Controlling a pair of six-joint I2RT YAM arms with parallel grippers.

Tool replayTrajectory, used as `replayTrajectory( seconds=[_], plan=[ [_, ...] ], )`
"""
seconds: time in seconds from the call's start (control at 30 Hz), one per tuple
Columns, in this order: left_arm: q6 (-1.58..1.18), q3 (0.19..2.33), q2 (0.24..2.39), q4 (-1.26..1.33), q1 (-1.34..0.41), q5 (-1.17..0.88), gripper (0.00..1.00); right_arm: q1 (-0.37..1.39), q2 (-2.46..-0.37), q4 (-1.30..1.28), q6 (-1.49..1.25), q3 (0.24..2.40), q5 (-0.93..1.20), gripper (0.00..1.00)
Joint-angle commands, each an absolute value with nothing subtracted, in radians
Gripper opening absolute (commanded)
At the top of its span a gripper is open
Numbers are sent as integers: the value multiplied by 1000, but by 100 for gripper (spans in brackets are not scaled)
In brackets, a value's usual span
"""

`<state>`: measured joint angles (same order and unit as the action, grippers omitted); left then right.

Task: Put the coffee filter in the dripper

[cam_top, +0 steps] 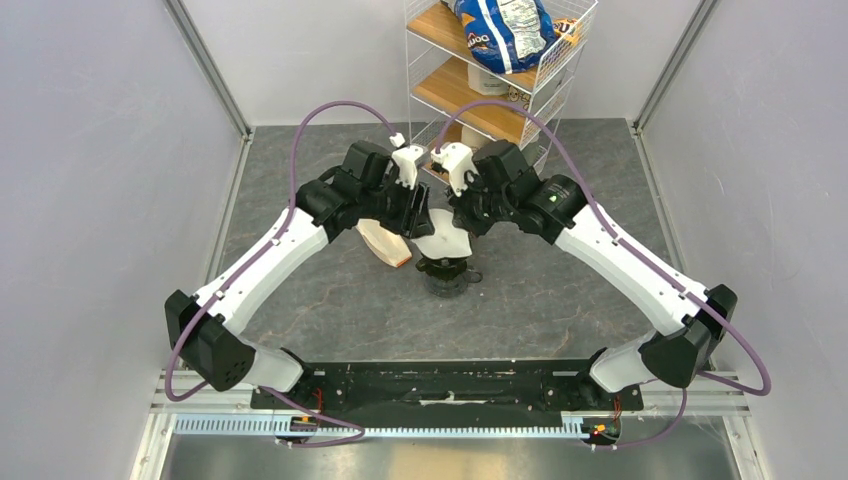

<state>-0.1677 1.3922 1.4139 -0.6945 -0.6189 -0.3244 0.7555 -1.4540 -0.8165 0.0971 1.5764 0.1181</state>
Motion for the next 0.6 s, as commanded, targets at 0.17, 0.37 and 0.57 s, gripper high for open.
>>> replayTrajectory(
  seconds=[0.17,0.37,0.57],
  plan=[
    [-172,1405,1370,-705,-577,-389,64,750,-1442,-750,94,1482,112,0],
    [-195,1375,1342,-684,-542,-415,68,734,-1460,-705,98,1438,113,0],
    [-202,1334,1317,-668,-465,-470,67,717,-1495,-678,104,1428,129,0]
  ],
)
